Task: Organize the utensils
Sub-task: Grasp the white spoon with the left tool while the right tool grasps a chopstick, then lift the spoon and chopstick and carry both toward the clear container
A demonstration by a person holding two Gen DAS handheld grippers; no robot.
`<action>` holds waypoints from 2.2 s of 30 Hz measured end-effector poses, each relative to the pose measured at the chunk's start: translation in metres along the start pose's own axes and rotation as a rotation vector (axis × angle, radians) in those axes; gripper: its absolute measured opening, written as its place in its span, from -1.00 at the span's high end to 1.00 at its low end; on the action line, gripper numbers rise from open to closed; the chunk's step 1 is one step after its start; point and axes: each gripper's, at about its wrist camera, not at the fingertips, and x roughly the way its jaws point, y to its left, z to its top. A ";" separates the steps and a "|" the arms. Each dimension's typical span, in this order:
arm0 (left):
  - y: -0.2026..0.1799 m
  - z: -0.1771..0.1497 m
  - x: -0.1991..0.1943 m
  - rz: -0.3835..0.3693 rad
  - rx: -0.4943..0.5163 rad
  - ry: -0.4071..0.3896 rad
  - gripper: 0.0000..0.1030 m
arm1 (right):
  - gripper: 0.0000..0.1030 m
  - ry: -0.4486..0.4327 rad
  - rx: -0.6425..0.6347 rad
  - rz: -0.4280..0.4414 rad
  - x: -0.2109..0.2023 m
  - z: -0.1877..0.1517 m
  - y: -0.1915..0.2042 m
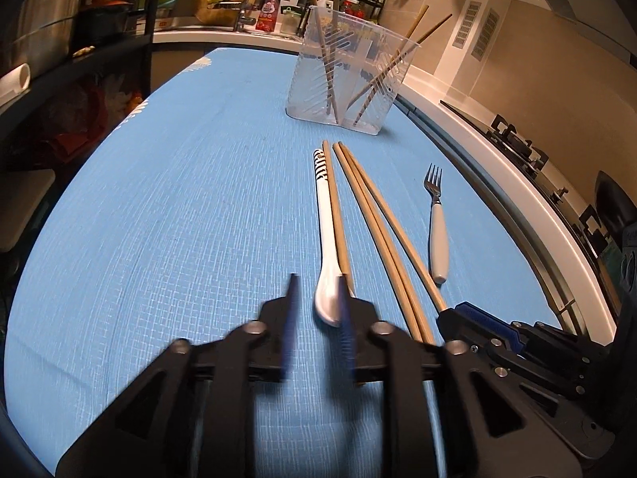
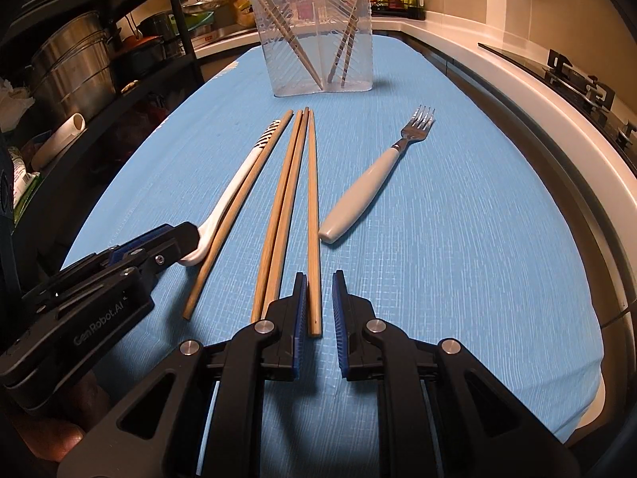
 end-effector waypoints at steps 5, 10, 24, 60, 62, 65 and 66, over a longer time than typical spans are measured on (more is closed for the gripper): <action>-0.002 0.000 0.001 -0.014 0.007 -0.008 0.32 | 0.75 0.001 0.005 0.001 0.000 0.000 0.000; -0.009 -0.005 0.008 0.013 0.046 0.002 0.60 | 0.87 0.003 0.003 0.003 0.000 0.000 0.000; -0.005 -0.016 -0.008 0.167 0.062 -0.076 0.81 | 0.87 0.000 0.006 0.007 0.000 -0.001 0.003; -0.001 -0.026 -0.009 0.190 0.048 -0.155 0.78 | 0.88 -0.236 -0.001 -0.100 0.001 -0.023 0.022; -0.003 -0.026 -0.010 0.201 0.062 -0.158 0.78 | 0.88 -0.236 0.004 -0.099 -0.001 -0.023 0.020; -0.008 -0.025 -0.015 0.223 0.085 -0.177 0.78 | 0.88 -0.241 0.002 -0.102 -0.007 -0.022 0.020; -0.008 -0.024 -0.017 0.226 0.088 -0.184 0.78 | 0.88 -0.247 -0.005 -0.108 -0.009 -0.022 0.021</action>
